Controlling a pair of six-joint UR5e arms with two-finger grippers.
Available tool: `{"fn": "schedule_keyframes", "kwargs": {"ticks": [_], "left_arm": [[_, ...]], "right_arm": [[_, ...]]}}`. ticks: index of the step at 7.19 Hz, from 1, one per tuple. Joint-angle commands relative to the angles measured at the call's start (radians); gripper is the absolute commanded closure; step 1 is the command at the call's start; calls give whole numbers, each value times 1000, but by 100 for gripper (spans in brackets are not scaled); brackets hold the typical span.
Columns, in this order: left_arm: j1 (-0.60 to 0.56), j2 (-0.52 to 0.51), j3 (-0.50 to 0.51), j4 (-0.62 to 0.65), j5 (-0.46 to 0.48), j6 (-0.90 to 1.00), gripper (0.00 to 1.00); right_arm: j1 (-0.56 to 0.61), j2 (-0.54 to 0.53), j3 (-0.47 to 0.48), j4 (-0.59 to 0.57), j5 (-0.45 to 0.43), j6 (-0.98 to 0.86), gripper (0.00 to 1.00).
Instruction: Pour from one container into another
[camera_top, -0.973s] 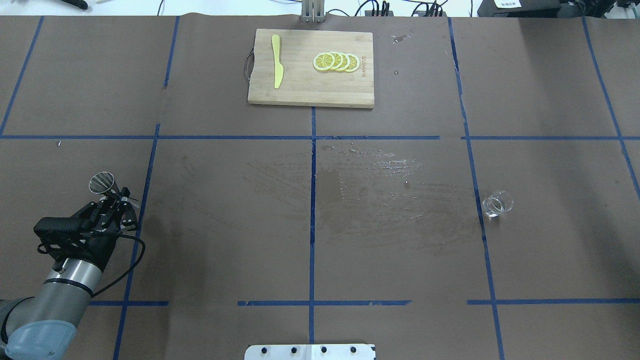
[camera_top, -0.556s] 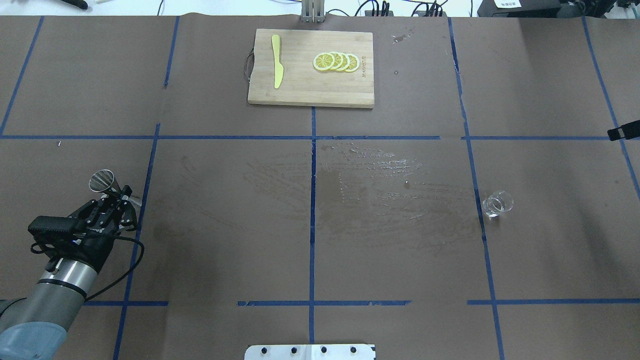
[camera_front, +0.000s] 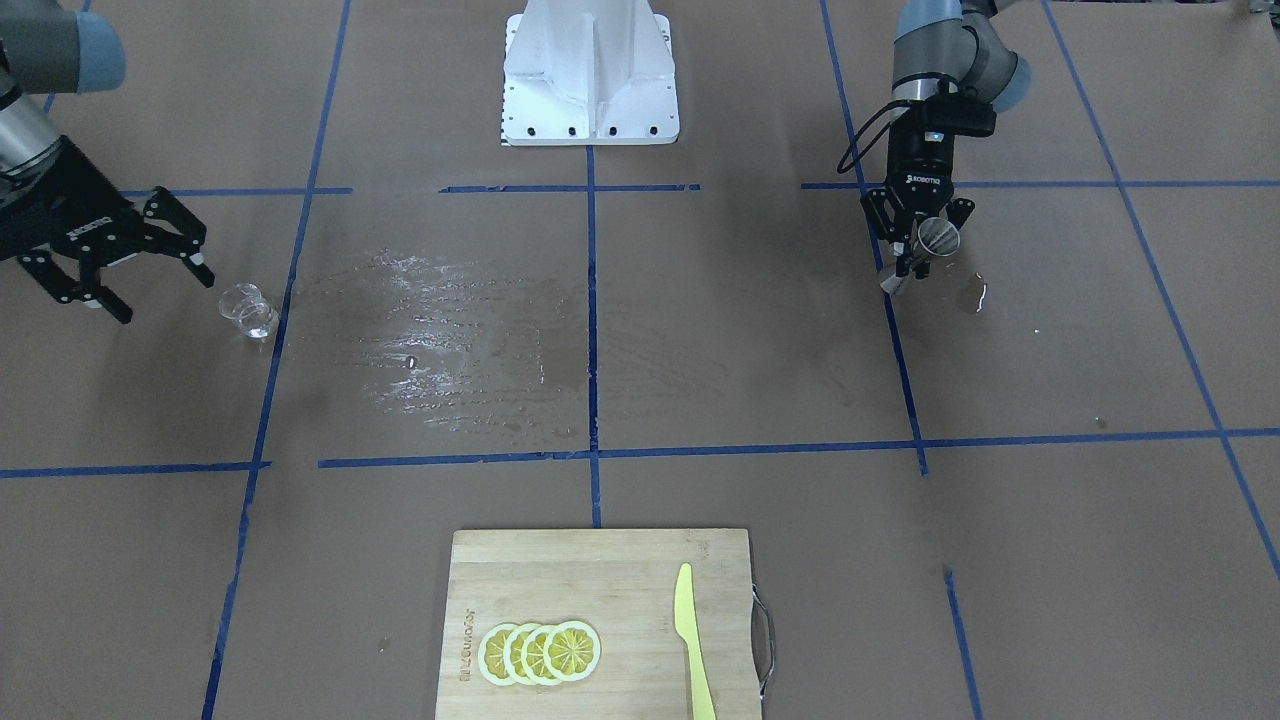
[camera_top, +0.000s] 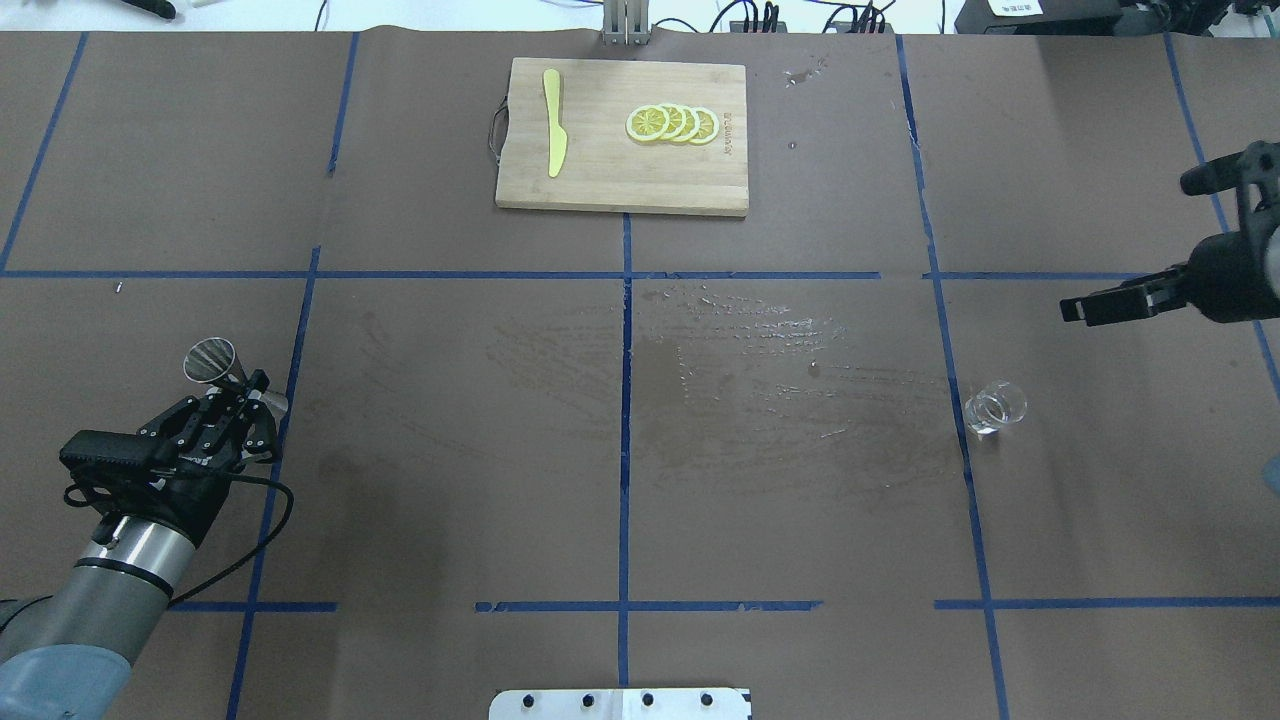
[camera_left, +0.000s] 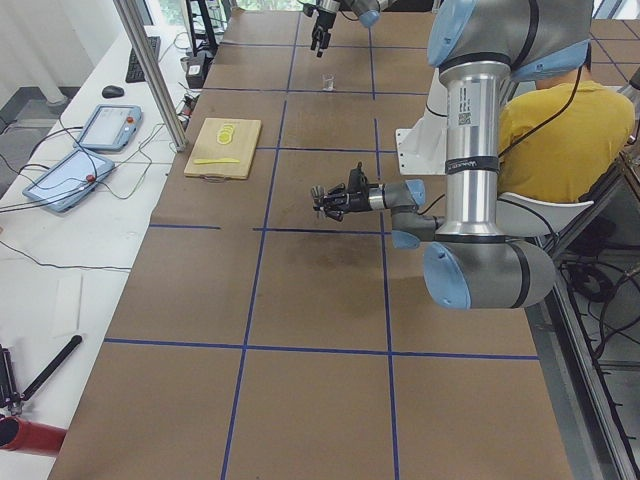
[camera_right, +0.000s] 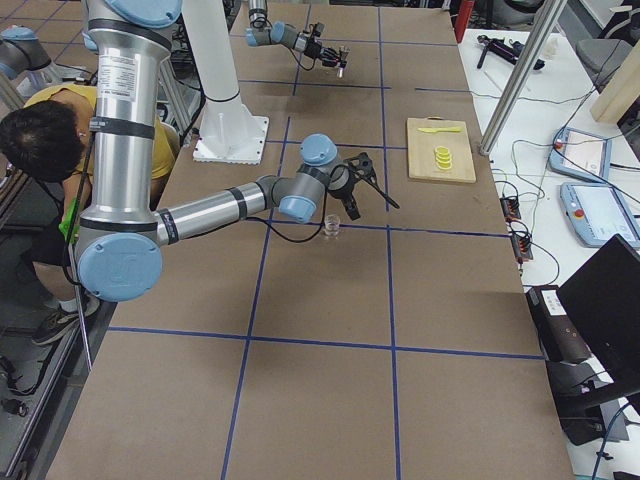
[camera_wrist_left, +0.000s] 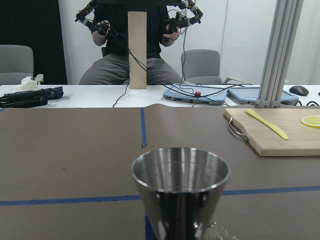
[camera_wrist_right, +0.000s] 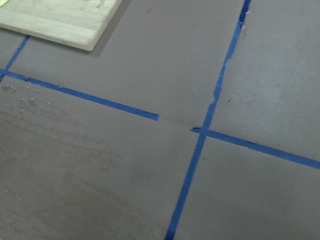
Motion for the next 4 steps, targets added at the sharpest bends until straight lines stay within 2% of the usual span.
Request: {"fn": "schedule_keyframes", "kwargs": {"ticks": [1, 2, 3, 4], "left_arm": [[2, -14, 21, -39, 24, 10, 100], [3, -15, 21, -39, 38, 66, 100], [3, -20, 18, -45, 42, 147, 100], [3, -40, 23, -57, 42, 153, 100]], "right_arm": [[-305, -50, 98, 9, -421, 159, 0], [-515, -66, 101, 5, -768, 214, 0], [-629, -89, 98, 3, -948, 282, 0], [-741, -121, 85, 3, -1141, 497, 0]]}}
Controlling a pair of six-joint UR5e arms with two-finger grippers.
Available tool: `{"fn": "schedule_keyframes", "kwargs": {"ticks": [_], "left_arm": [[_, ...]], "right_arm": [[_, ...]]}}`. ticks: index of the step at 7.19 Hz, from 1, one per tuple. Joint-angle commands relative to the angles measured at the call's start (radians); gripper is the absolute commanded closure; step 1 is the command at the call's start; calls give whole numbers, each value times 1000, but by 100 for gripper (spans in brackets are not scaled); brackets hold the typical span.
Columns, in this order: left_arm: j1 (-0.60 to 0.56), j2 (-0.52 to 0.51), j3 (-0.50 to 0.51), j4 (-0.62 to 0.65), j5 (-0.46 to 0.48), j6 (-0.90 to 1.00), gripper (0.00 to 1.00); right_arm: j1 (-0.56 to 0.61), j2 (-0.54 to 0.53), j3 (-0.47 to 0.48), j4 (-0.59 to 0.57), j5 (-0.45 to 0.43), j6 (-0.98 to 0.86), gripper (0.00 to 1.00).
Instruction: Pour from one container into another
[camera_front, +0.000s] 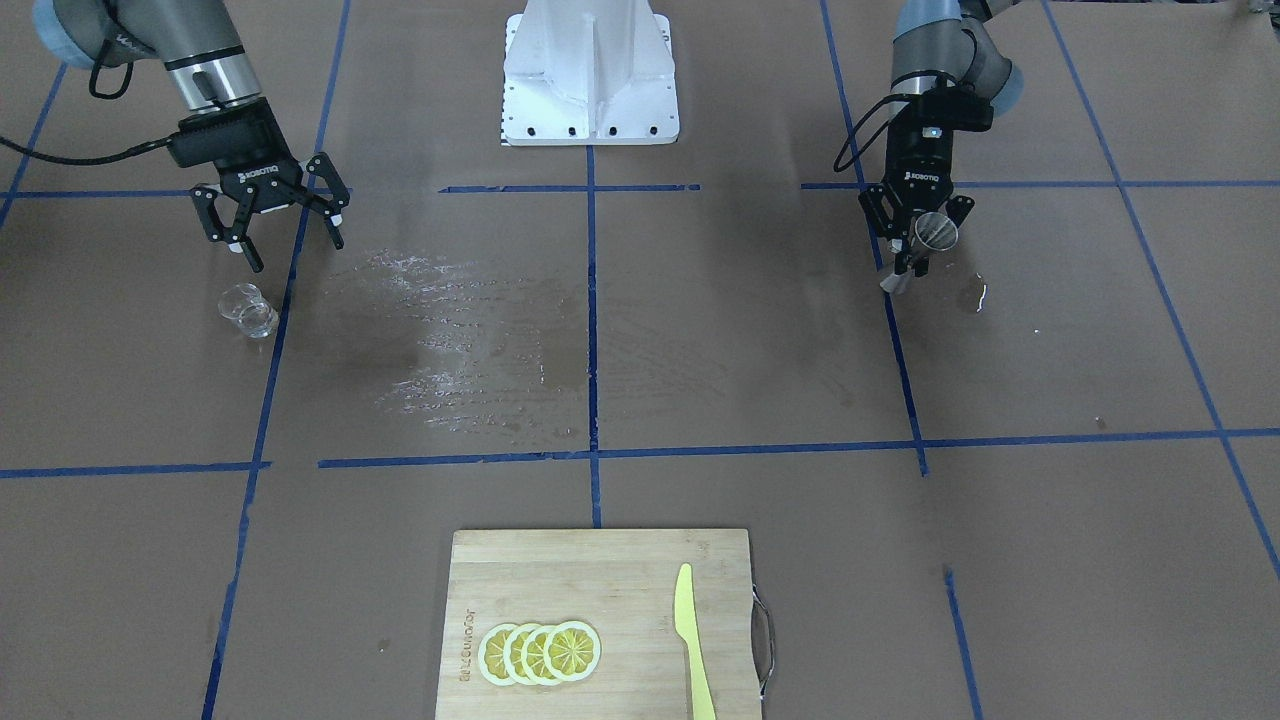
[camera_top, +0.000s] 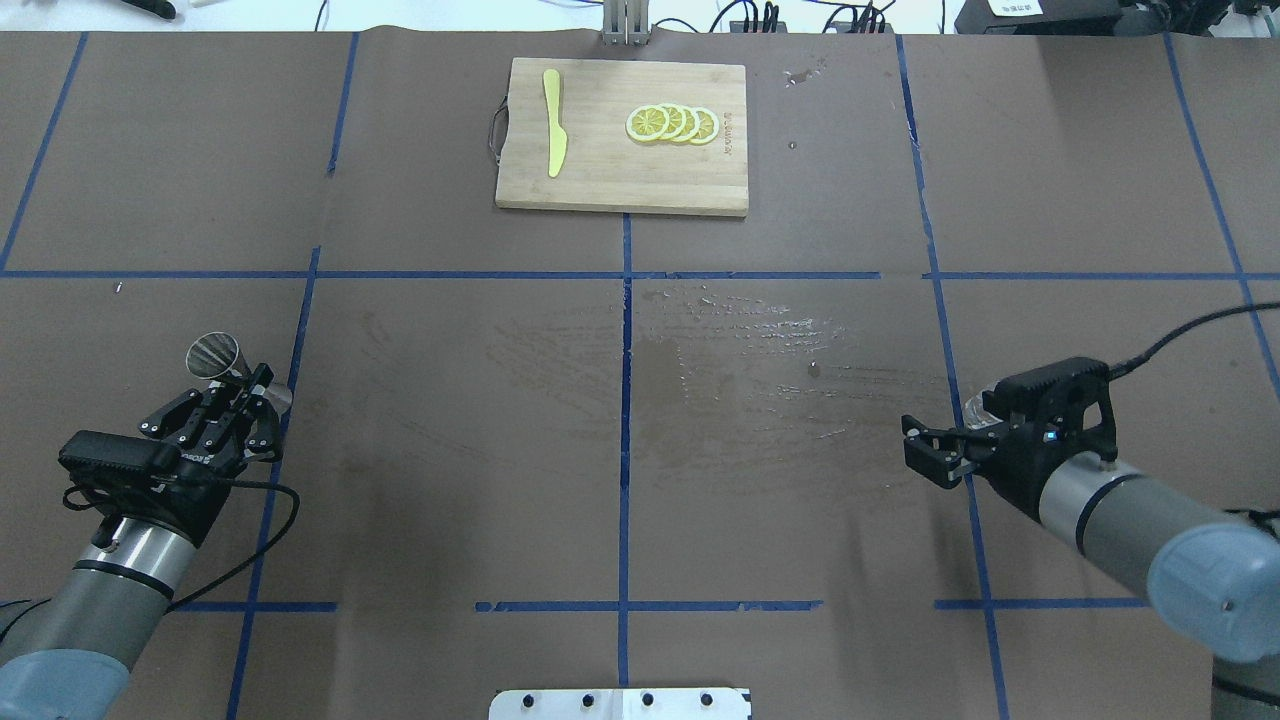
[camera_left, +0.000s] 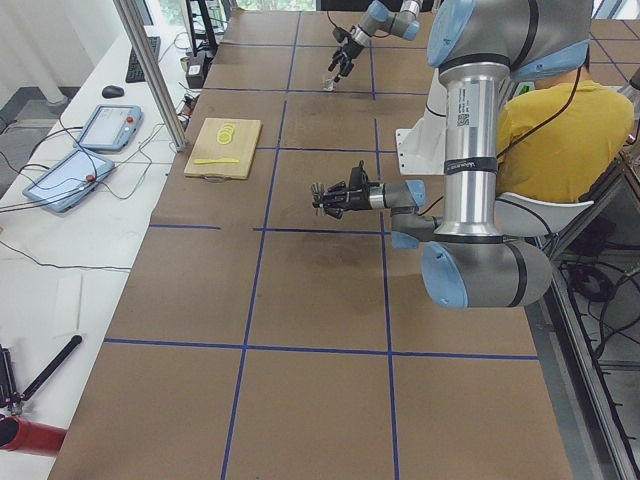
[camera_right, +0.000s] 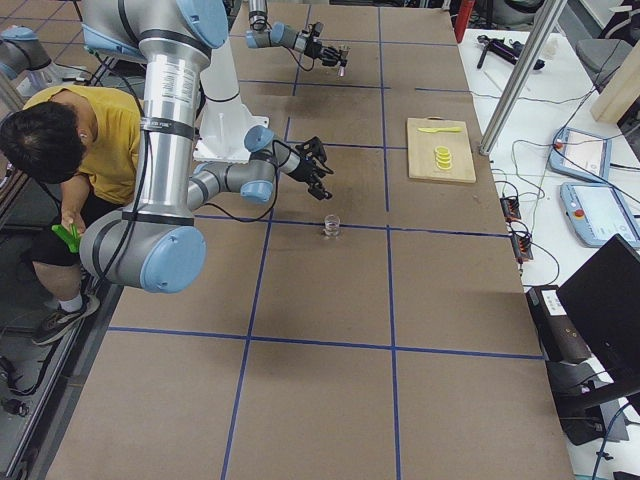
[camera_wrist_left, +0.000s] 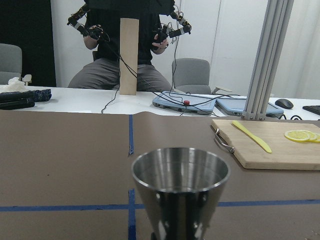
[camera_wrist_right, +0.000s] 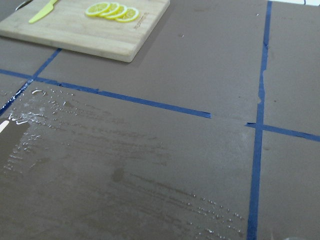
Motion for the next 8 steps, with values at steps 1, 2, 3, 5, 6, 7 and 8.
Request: {"fn": "schedule_keyframes", "kwargs": {"ticks": [1, 2, 3, 5, 6, 7, 8], "left_arm": [[-1, -26, 3, -14, 4, 32, 100], [-1, -30, 3, -25, 4, 32, 100], [-1, -32, 3, -28, 4, 31, 100], [0, -46, 3, -31, 5, 31, 100], [0, -66, 1, -31, 12, 32, 100], [0, -66, 1, -31, 12, 32, 100], [0, -67, 1, -31, 12, 32, 100]], "right_arm": [[-275, -39, -75, 2, -557, 245, 0], [-291, -42, -94, 7, -630, 286, 0], [-291, -44, -134, 7, -675, 423, 0], [-288, -43, -221, 7, -701, 512, 2], [-287, -44, -228, 5, -700, 533, 2], [-285, -44, -238, 5, -701, 540, 2], [-285, -44, -276, 5, -701, 540, 2]]}}
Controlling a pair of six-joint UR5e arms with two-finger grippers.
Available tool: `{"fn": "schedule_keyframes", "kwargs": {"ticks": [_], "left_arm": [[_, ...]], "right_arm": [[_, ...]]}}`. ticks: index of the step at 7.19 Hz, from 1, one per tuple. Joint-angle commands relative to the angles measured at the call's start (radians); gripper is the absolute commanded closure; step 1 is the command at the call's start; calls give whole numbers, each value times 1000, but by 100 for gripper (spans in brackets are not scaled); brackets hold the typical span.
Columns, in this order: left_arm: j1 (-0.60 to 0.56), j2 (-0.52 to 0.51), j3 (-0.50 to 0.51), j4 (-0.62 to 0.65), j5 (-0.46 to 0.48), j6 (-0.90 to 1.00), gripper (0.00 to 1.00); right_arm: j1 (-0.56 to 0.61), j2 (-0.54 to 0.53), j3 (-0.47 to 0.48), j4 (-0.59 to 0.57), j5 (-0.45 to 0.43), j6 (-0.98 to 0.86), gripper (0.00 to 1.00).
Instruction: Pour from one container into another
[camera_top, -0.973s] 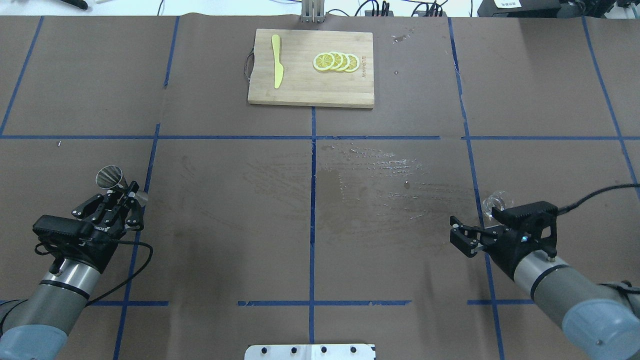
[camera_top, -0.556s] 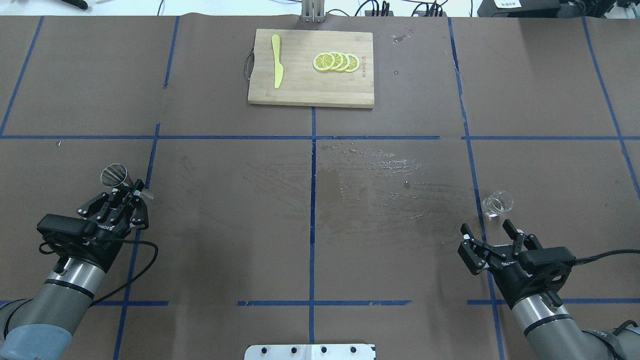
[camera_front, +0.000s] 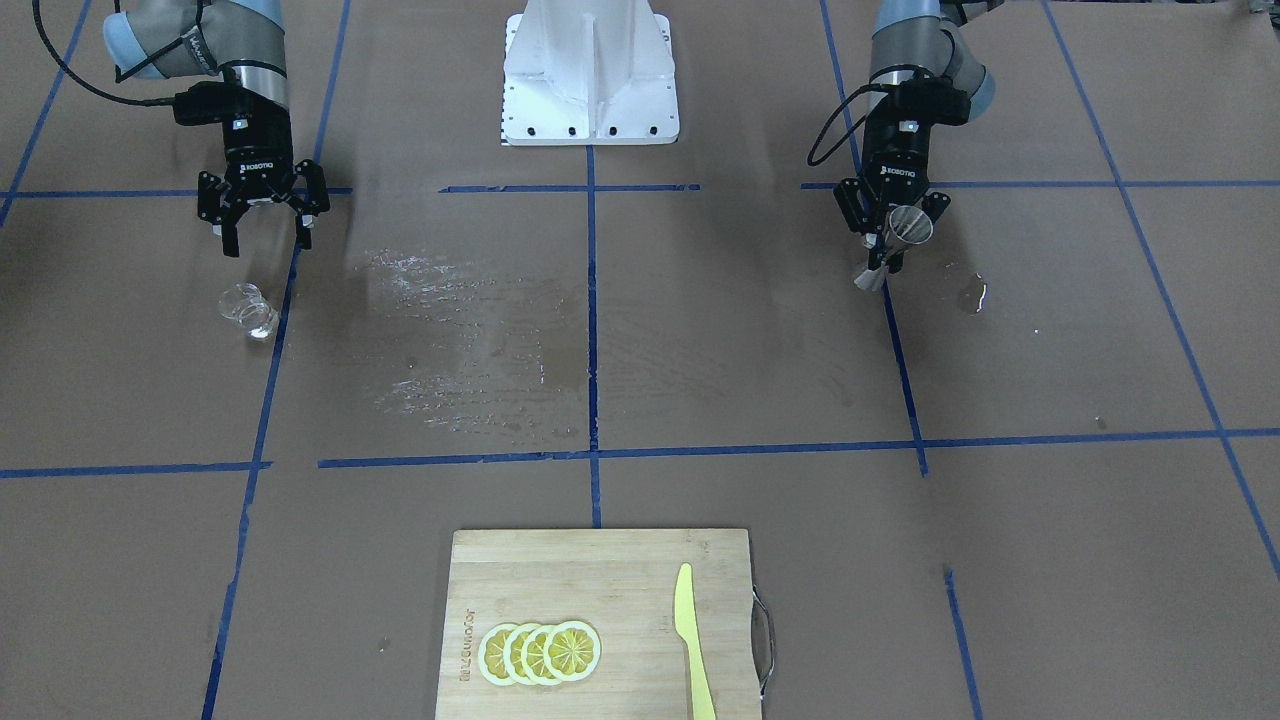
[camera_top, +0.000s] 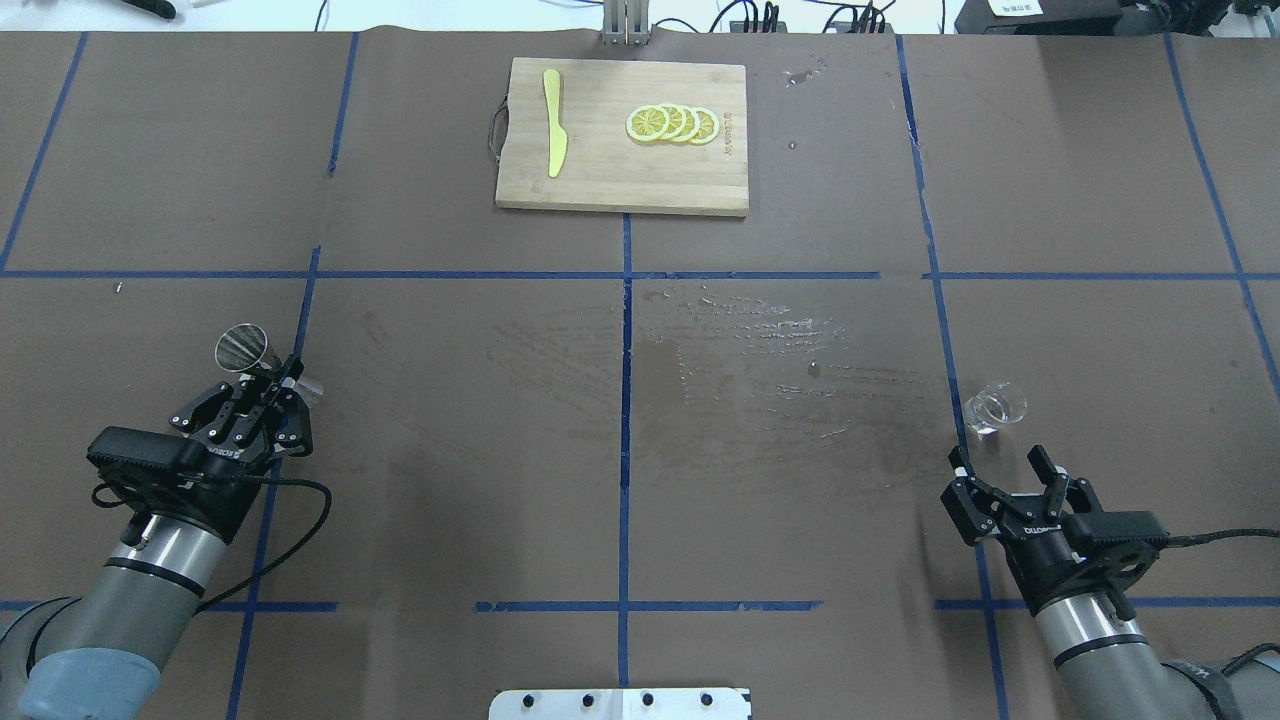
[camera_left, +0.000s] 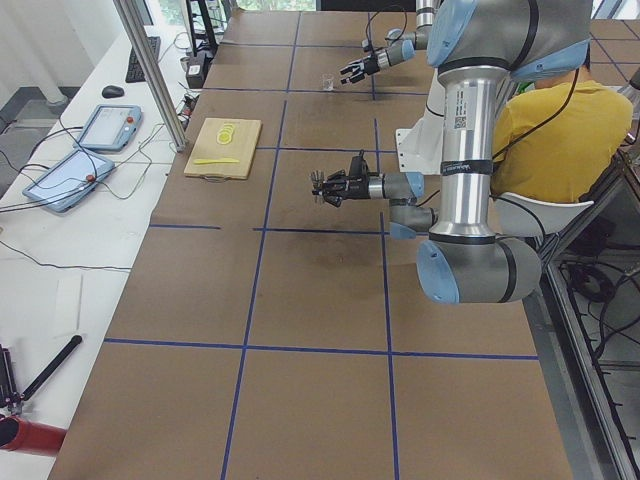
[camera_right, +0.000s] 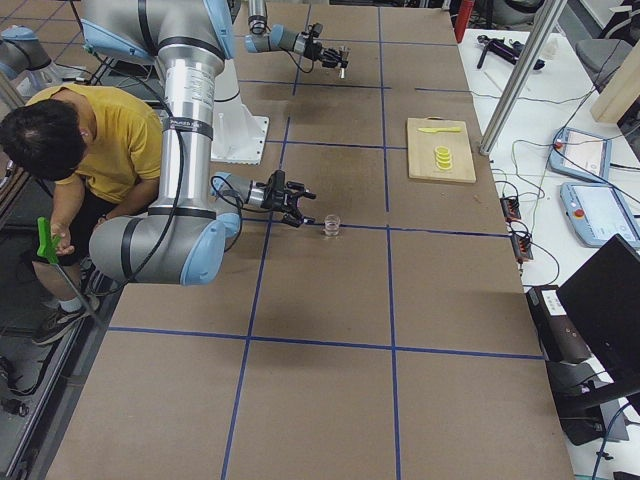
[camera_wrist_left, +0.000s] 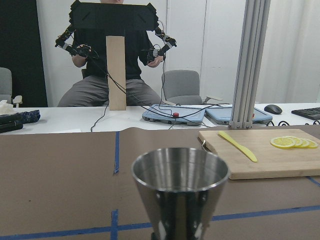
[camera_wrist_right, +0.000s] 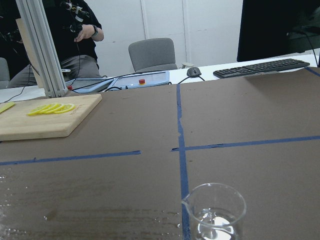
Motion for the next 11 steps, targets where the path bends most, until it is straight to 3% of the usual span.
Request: {"fn": "schedule_keyframes", "kwargs": {"ticks": [1, 4, 6, 11], "left_arm": [[-1, -4, 0, 0, 1, 0, 100], [-1, -4, 1, 0, 1, -1, 100], [0, -4, 0, 0, 1, -1, 100], [-1, -4, 0, 0, 1, -1, 100]], "right_arm": [[28, 14, -53, -3, 14, 1, 2], [71, 18, -58, -3, 78, -42, 2], [114, 76, -97, -2, 108, -105, 2], [136, 103, -133, -2, 117, -125, 4]]}}
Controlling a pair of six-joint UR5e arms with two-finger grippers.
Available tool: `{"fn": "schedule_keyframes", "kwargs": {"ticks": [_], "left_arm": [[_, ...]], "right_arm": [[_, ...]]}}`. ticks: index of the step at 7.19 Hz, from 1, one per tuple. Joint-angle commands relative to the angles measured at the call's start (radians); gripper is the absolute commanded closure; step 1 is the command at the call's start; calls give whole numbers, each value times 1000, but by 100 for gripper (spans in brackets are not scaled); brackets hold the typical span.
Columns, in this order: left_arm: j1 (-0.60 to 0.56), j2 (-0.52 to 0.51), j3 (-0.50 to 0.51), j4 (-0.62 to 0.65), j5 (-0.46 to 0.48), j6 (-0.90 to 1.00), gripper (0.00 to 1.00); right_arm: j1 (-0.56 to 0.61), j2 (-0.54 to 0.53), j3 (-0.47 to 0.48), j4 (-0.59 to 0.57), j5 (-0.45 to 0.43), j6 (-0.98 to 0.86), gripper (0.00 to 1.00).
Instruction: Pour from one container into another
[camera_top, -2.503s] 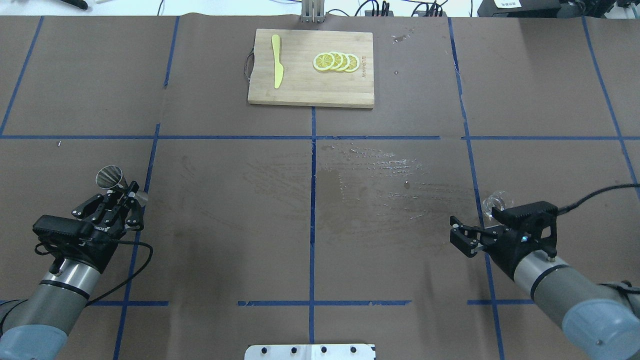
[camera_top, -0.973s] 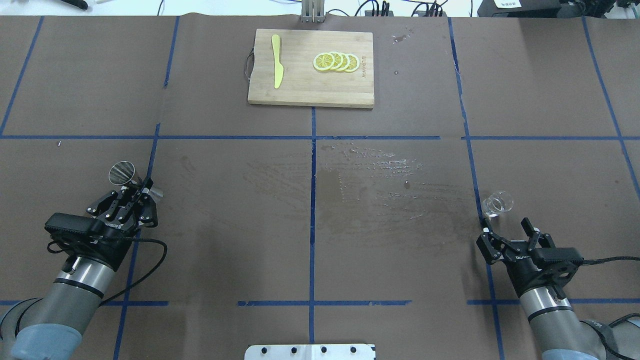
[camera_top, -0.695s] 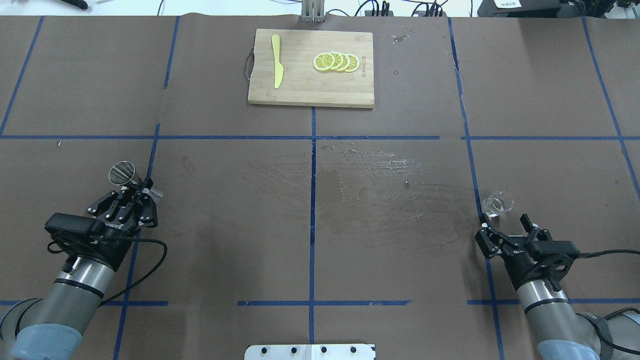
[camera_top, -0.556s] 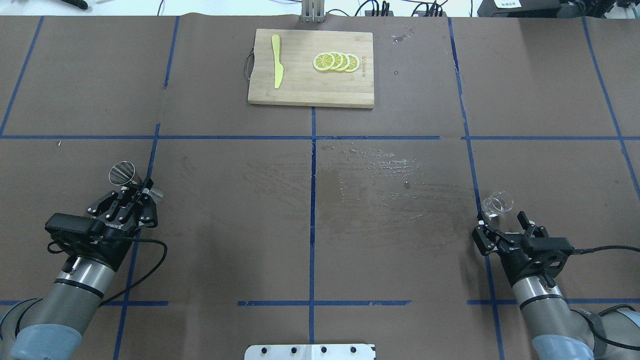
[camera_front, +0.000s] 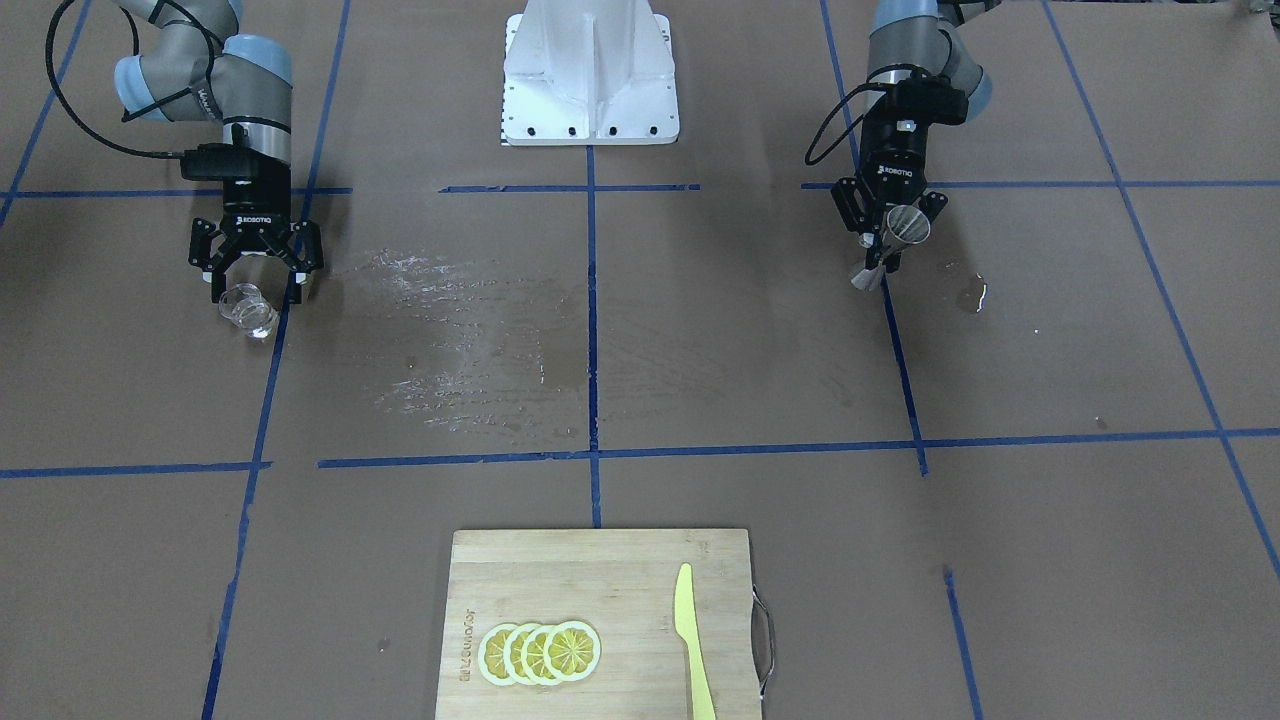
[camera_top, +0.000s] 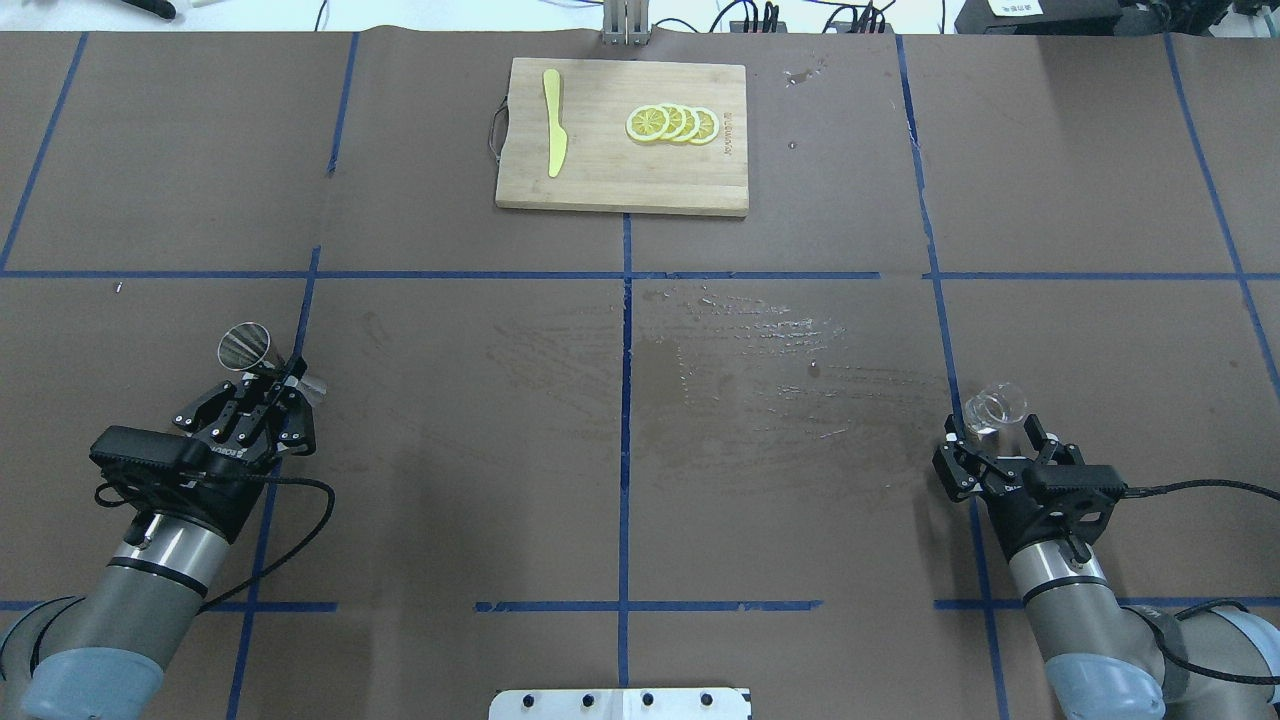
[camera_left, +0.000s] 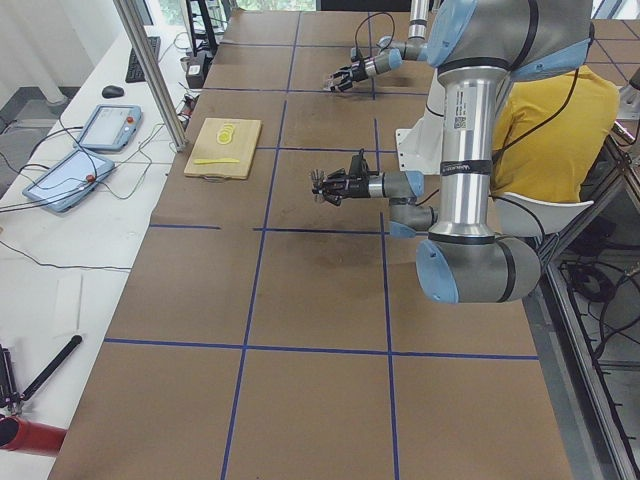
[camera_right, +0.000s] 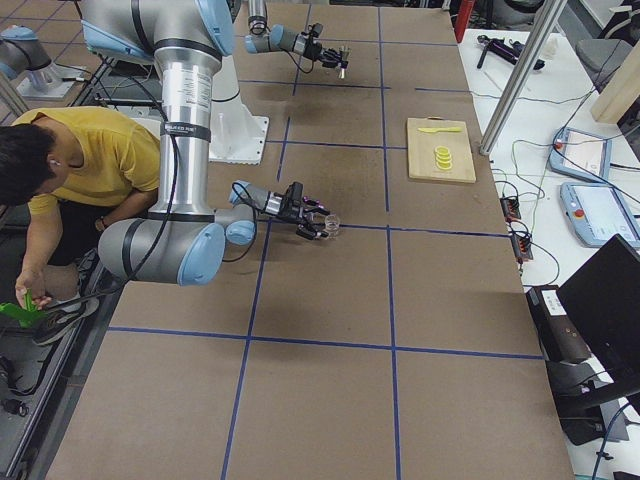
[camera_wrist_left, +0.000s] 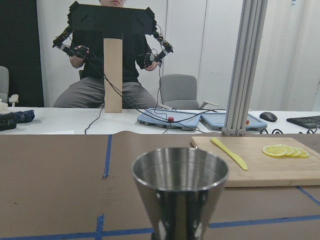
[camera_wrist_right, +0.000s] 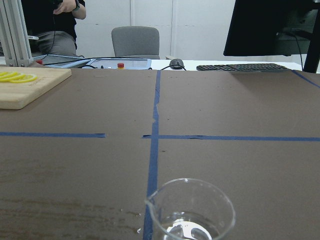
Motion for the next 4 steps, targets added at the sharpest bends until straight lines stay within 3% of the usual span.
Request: {"fn": "schedule_keyframes", "kwargs": {"ticks": [1, 4], "left_arm": [[-1, 0, -2, 0, 0, 0, 100], [-1, 0, -3, 0, 2, 2, 100]], "right_arm": [[14, 1, -5, 0, 5, -15, 4], [40, 20, -15, 1, 28, -34, 6]]}}
